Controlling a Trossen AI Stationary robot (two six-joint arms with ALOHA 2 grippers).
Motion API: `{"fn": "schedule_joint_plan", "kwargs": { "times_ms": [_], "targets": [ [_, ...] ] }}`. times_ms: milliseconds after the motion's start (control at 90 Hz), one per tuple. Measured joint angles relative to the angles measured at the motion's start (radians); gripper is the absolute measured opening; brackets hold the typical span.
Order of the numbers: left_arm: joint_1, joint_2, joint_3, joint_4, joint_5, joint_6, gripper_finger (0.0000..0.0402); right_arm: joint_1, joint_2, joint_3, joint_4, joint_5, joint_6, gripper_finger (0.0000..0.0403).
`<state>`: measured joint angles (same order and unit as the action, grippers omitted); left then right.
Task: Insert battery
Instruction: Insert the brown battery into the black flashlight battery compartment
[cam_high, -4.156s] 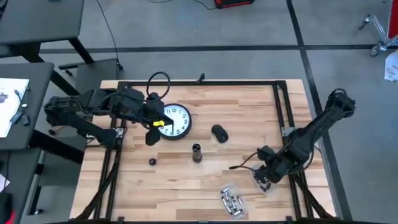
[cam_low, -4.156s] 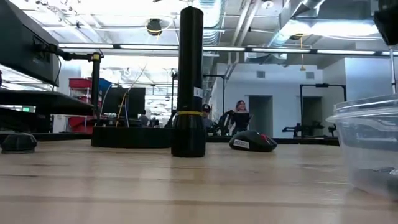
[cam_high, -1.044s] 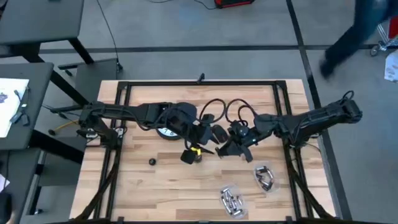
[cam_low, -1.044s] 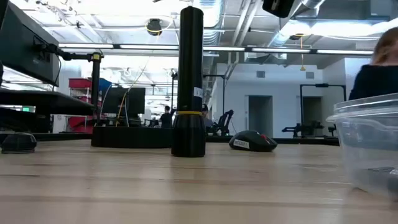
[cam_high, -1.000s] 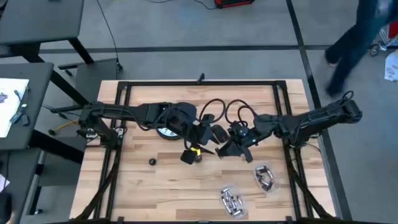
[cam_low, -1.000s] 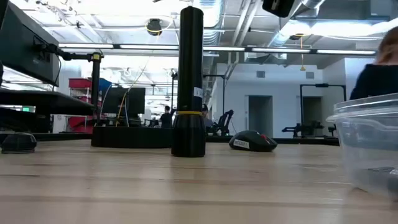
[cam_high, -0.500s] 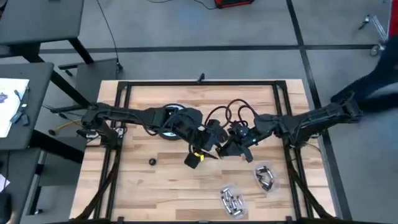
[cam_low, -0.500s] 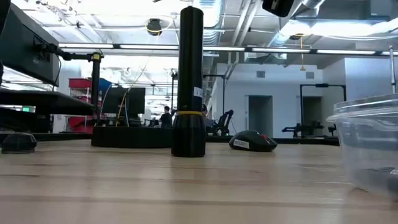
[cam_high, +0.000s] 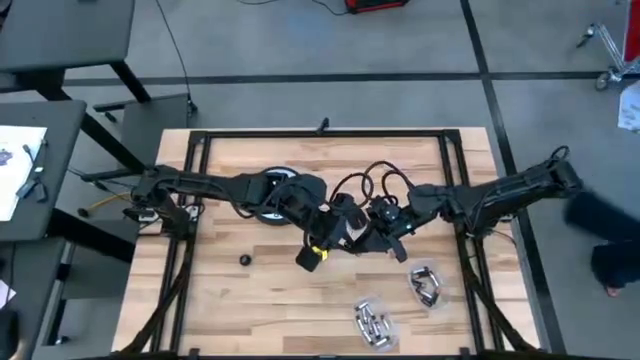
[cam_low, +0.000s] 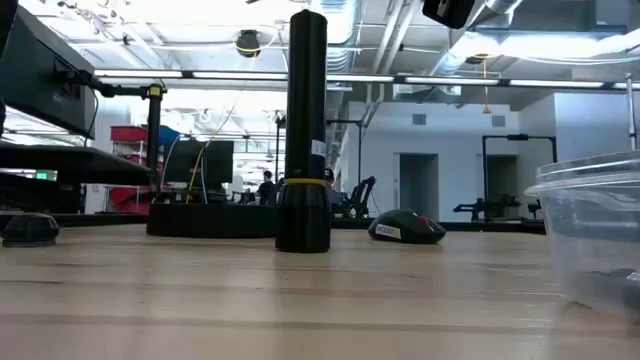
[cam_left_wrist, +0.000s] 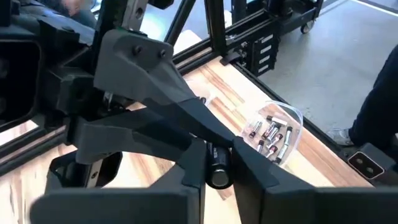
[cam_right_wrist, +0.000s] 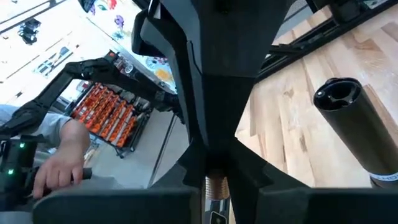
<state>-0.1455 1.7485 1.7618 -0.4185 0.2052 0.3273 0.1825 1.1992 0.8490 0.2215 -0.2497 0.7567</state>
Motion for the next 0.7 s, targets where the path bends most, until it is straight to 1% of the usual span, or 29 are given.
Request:
{"fn": "schedule_joint_plan", "kwargs": {
  "times_ms": [122,211,322,389,456,489,522,589,644,700],
  "targets": [
    [0.000,0.000,0.000,-0.013,-0.006,-0.055,0.0027,-0.006,-0.001,0.000,-0.001,-0.001,0.035,0.0063],
    [0.000,-0.012,0.000,-0.013,-0.022,-0.102,0.0027,-0.027,-0.021,0.000,-0.007,-0.061,0.056,0.0092],
    [0.000,-0.064,-0.002,-0.040,-0.075,-0.167,0.0027,-0.060,-0.097,0.000,-0.007,-0.133,0.088,0.0138],
    [0.002,-0.107,-0.002,-0.033,-0.122,-0.200,0.0027,-0.075,-0.156,0.001,-0.003,-0.142,0.079,0.0166],
    [0.007,-0.151,-0.002,-0.036,-0.166,-0.232,0.0027,-0.093,-0.210,0.001,0.004,-0.135,0.029,0.0192],
    [0.011,-0.172,-0.001,-0.025,-0.188,-0.248,0.0027,-0.098,-0.236,0.001,0.004,-0.102,-0.001,0.0201],
    [0.014,-0.195,-0.001,-0.017,-0.213,-0.262,0.0027,-0.100,-0.261,0.001,0.009,-0.042,-0.041,0.0209],
    [0.025,-0.227,-0.001,0.028,-0.255,-0.291,0.0027,-0.095,-0.298,0.002,0.015,0.134,-0.157,0.0219],
    [0.035,-0.247,-0.001,0.091,-0.266,-0.312,0.0027,-0.077,-0.302,0.002,0.037,0.285,-0.260,0.0222],
    [0.043,-0.260,-0.001,0.155,-0.268,-0.323,0.0027,-0.060,-0.288,0.002,0.103,0.389,-0.357,0.0222]
  ]
}}
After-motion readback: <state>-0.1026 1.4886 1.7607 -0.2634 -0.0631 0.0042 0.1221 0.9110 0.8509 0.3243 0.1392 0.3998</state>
